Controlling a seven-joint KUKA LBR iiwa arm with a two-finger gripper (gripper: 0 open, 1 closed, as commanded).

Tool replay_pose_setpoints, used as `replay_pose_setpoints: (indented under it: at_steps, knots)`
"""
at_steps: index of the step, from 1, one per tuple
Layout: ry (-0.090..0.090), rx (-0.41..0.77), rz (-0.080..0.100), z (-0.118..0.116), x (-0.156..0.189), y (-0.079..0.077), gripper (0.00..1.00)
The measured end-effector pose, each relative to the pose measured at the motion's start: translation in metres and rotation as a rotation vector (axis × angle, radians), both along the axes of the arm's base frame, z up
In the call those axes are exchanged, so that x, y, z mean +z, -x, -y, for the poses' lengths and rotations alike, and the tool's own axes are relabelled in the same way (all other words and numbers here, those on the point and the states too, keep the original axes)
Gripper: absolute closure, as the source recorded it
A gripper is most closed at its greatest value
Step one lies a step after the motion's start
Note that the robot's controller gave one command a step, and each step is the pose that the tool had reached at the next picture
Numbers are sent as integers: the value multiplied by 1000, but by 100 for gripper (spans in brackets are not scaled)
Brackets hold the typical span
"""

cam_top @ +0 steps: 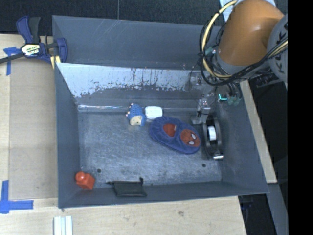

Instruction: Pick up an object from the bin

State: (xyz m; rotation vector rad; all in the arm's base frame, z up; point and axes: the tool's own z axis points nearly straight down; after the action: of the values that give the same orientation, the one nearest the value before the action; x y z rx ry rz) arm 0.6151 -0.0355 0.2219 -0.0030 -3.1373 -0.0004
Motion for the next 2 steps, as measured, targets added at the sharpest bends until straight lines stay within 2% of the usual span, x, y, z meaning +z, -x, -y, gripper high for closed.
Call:
replay_pose_setpoints:
  at_steps: [1,2]
  knots:
    - [0,-47,-1,-6,-155,32,0]
    - [1,-291,6,-16,-121,54,0]
